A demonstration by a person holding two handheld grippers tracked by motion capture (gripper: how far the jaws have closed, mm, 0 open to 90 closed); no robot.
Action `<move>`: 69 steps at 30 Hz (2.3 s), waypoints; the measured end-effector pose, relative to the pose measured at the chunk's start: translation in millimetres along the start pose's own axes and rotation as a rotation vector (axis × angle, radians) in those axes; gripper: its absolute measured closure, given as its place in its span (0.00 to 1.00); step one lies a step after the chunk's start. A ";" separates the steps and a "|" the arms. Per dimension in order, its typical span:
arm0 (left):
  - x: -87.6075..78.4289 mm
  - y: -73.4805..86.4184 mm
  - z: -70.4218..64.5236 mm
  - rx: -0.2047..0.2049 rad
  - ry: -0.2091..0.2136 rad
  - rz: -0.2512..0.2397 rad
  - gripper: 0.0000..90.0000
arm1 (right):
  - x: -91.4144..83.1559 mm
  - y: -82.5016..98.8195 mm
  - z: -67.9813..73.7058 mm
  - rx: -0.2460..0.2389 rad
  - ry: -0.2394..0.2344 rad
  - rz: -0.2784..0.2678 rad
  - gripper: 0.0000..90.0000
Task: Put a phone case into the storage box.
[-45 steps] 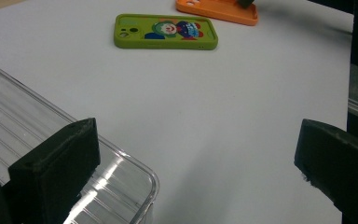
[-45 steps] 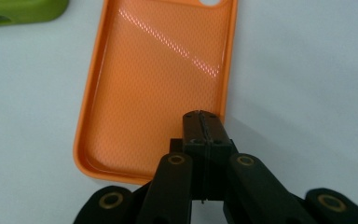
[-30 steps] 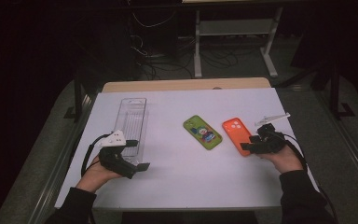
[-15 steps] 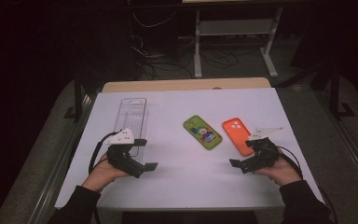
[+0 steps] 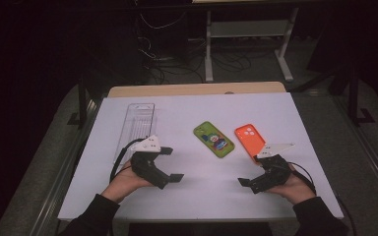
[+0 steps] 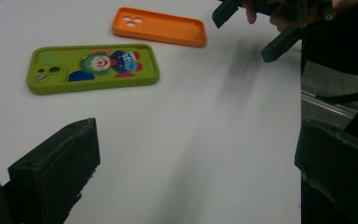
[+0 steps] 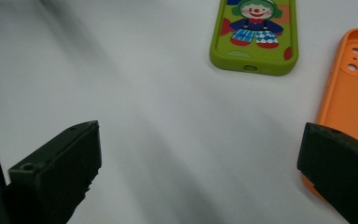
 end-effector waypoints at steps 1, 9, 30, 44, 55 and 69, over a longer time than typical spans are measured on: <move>3.3 -0.9 -1.6 0.004 0.005 0.002 0.00 | -0.5 0.4 0.7 0.000 0.000 0.000 0.00; 33.1 -2.7 -7.8 0.021 0.043 0.030 0.00 | -1.2 2.6 1.2 -0.004 0.007 0.004 0.00; 57.3 14.2 -3.1 0.018 0.042 0.051 0.00 | -0.9 -3.7 0.2 -0.019 0.023 0.019 0.00; 56.6 14.4 -1.7 0.027 0.038 0.051 0.00 | 2.0 -18.7 -9.3 0.009 0.067 0.011 0.00; 57.4 16.8 -1.7 0.024 0.050 0.054 0.00 | 8.1 -27.6 -17.5 0.073 0.106 0.037 0.00; 57.7 16.8 -0.6 0.017 0.048 0.053 0.00 | 7.2 -41.8 -32.9 0.125 0.150 0.028 0.00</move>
Point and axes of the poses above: each handheld gripper's, and its own axes: x roughly forward along the jaws, y roughly out of its underside, z roughly to its left, the point moved 3 cm from there along x, roughly forward along the jaws, and after that the axes turned 10 degrees about -z, right-handed, at the moved point
